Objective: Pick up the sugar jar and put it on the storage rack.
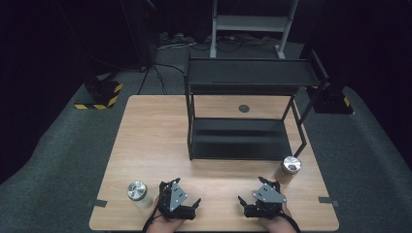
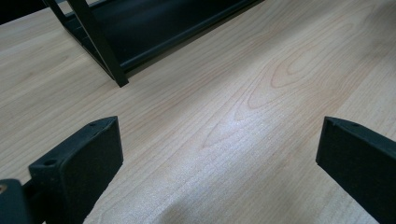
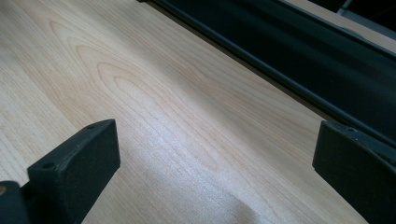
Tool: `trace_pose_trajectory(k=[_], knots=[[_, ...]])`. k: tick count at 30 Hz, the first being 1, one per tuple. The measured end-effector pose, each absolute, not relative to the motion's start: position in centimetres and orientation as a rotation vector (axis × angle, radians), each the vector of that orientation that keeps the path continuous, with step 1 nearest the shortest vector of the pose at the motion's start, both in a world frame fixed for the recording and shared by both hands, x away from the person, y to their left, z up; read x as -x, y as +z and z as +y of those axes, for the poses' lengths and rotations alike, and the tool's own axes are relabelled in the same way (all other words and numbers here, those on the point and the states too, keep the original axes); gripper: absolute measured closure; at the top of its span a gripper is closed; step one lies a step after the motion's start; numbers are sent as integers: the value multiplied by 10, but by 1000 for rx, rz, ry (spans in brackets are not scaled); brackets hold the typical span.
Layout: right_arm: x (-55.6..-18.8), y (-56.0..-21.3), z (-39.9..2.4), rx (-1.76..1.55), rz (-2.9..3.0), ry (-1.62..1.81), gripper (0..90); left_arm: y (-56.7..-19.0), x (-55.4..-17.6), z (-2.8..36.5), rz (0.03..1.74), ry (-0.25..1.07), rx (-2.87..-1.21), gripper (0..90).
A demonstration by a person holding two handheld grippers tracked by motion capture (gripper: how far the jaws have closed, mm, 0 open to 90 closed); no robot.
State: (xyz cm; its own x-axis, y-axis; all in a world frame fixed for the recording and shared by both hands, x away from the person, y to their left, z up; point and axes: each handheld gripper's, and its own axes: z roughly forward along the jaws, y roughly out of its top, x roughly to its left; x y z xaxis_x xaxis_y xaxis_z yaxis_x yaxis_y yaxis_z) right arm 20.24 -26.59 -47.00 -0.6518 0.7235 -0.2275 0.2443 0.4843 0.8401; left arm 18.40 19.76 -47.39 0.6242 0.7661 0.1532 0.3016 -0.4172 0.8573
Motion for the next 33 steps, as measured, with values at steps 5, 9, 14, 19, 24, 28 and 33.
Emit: trace_pose_trajectory(k=[5, 9, 14, 19, 24, 28, 33], knots=[[-201, -471, -268, -794, 2149, 1109, 0, -475, -184, 201, 850, 679, -1968, 8], [-200, -472, -267, -783, 2150, 1104, 0, -476, -185, 203, 858, 667, -1959, 8], [-199, -472, -266, -777, 2149, 1102, 0, -476, -185, 206, 862, 659, -1945, 8], [-199, -471, -265, -771, 2153, 1092, 0, -478, -184, 210, 858, 650, -1928, 8], [-199, -472, -266, -775, 2148, 1098, 0, -478, -182, 212, 853, 633, -1923, 8], [-199, -472, -267, -775, 2147, 1105, 0, -474, -179, 213, 833, 637, -1913, 7], [-200, -472, -268, -782, 2148, 1110, 0, -467, -173, 215, 803, 646, -1876, 6]])
